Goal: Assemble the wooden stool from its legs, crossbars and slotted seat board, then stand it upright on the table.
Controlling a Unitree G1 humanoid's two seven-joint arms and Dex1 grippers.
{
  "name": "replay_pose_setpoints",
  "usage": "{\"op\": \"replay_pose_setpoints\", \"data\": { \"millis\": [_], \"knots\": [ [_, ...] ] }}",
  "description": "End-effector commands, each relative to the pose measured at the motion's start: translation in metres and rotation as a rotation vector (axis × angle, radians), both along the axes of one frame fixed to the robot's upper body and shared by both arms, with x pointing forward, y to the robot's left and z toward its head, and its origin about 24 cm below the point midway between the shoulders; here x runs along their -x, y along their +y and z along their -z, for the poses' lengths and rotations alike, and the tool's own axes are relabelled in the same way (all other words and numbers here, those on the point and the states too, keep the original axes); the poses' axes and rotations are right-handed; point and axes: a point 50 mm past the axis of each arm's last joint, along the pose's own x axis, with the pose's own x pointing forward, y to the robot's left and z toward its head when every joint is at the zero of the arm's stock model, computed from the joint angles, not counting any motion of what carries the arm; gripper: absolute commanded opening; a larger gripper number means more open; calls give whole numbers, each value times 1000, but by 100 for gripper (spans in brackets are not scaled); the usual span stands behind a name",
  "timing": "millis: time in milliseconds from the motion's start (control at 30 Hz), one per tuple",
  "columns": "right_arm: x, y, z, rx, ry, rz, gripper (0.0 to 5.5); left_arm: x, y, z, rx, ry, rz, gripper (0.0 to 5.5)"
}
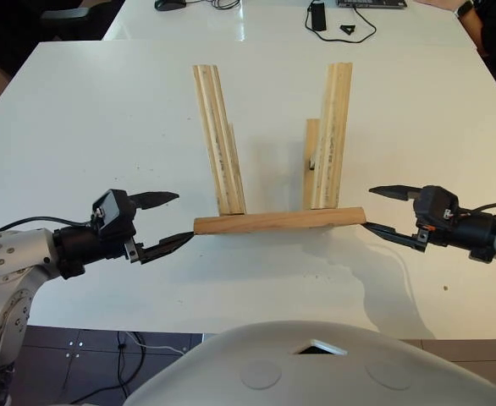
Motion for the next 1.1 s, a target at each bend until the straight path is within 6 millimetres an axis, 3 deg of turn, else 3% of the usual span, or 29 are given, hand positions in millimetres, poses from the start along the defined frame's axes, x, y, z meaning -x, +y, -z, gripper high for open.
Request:
{"op": "replay_pose_setpoints", "data": {
  "millis": [33, 133, 267, 433, 633, 767, 900, 1100],
  "knots": [
    [13, 24, -3, -106, 48, -202, 312, 5, -17, -4, 69, 17, 149, 398],
    [11, 23, 7, -107, 88, -204, 312, 9, -16, 4, 43, 39, 164, 398],
    [6, 17, 19, -102, 124, -188, 312, -3, -5, 18, -33, 29, 127, 398],
    [-3, 5, 21, -107, 144, -168, 312, -10, 14, 30, -142, 3, 117, 398],
    [-8, -5, 17, -106, 147, -163, 312, -18, 18, 27, -148, -38, 116, 398],
    [-11, -10, 27, -78, 178, -164, 312, -15, 24, 44, -219, -37, 132, 398],
    [-11, 1, 37, -103, 230, -211, 312, -13, 21, 62, -204, -2, 164, 398],
    [-19, 15, 60, -74, 255, -259, 312, -25, 4, 76, -175, -67, 197, 398]
  ]
}}
